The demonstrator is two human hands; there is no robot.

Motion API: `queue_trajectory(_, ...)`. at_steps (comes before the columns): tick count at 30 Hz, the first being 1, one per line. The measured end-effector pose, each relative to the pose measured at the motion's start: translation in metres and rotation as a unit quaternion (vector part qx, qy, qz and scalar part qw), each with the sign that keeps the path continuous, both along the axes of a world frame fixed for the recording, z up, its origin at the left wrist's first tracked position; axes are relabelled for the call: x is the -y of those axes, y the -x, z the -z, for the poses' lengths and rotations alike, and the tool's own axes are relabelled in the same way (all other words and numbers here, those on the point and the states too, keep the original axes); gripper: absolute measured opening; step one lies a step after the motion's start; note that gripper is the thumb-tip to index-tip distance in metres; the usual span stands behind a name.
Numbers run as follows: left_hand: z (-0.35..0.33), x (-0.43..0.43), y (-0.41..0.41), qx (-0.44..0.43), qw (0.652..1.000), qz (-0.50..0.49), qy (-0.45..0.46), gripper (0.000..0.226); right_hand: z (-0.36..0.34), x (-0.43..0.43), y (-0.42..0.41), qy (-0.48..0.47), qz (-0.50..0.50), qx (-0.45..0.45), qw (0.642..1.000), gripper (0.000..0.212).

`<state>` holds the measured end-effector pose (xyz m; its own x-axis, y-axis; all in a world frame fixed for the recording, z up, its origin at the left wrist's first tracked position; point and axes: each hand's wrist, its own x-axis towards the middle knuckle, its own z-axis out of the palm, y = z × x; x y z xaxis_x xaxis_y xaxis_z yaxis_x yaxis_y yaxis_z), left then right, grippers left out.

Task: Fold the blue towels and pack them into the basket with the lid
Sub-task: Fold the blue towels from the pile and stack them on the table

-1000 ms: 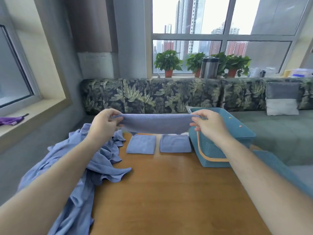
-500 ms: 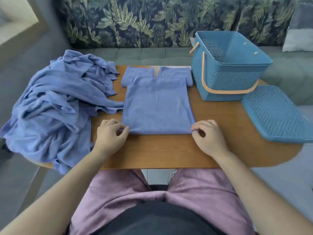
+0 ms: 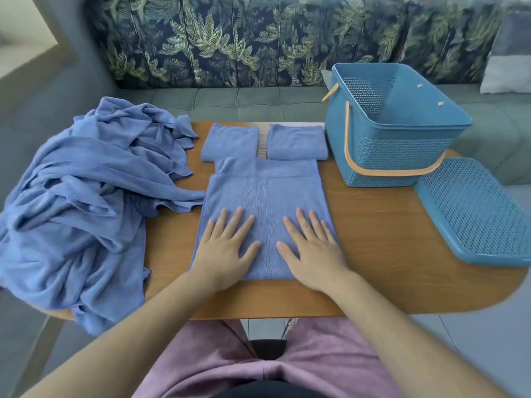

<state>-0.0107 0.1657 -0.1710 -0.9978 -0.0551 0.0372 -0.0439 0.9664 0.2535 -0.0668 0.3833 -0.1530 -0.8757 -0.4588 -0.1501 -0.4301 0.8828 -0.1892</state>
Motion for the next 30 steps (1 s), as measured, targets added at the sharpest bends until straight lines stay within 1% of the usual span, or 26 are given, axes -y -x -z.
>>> queue_trajectory(3,-0.005,-0.007,-0.004,0.02,1.0,-0.004,-0.003,0.079,-0.004,0.0,-0.01,-0.007,0.008,-0.004,1.0,0.068)
queue_trajectory(5,-0.012,-0.006,0.026,0.001,1.0,-0.003,-0.02,0.074,-0.01,0.015,0.011,0.01,0.003,-0.026,1.0,0.064)
queue_trajectory(7,-0.014,-0.003,0.057,0.01,1.0,-0.002,-0.021,0.07,-0.009,0.033,0.036,0.01,-0.001,-0.034,0.999,0.063)
queue_trajectory(9,-0.007,-0.002,0.071,0.028,1.0,-0.005,-0.004,0.078,-0.002,0.041,0.05,-0.002,0.009,-0.015,1.0,0.062)
queue_trajectory(11,-0.002,-0.004,0.065,0.026,1.0,-0.006,0.005,0.082,0.005,0.039,0.046,0.003,0.021,-0.002,1.0,0.063)
queue_trajectory(13,-0.001,-0.007,0.046,0.011,1.0,0.004,-0.001,0.08,0.007,0.03,0.024,0.017,0.017,-0.012,1.0,0.063)
queue_trajectory(16,-0.003,-0.009,0.009,0.033,0.999,0.037,-0.014,0.077,0.009,0.013,-0.019,0.043,-0.001,-0.029,0.999,0.067)
queue_trajectory(18,-0.006,0.0,0.004,0.017,0.999,0.042,-0.022,0.07,0.011,0.006,-0.016,0.082,0.001,-0.055,0.995,0.065)
queue_trajectory(20,-0.009,0.015,0.022,-0.032,0.999,0.028,-0.017,0.058,0.009,0.002,0.015,0.131,0.012,-0.109,0.985,0.056)
queue_trajectory(21,-0.011,0.025,0.037,-0.047,0.999,0.017,-0.008,0.052,0.006,0.0,0.037,0.141,0.009,-0.138,0.98,0.049)
queue_trajectory(23,-0.017,0.047,0.065,-0.06,0.998,0.02,0.0,0.042,0.0,-0.009,0.077,0.121,-0.008,-0.161,0.979,0.038)
queue_trajectory(25,-0.02,0.066,0.08,-0.075,0.995,0.053,-0.03,0.033,-0.002,-0.02,0.098,0.099,-0.017,-0.169,0.981,0.028)
queue_trajectory(26,-0.02,0.072,0.081,-0.088,0.992,0.073,-0.052,0.028,-0.001,-0.025,0.102,0.104,-0.018,-0.172,0.979,0.023)
queue_trajectory(28,-0.017,0.08,0.076,-0.116,0.983,0.104,-0.096,0.018,0.003,-0.035,0.102,0.146,-0.012,-0.167,0.975,0.017)
queue_trajectory(30,-0.013,0.081,0.069,-0.144,0.975,0.11,-0.129,0.016,0.007,-0.038,0.103,0.188,-0.013,-0.163,0.969,0.015)
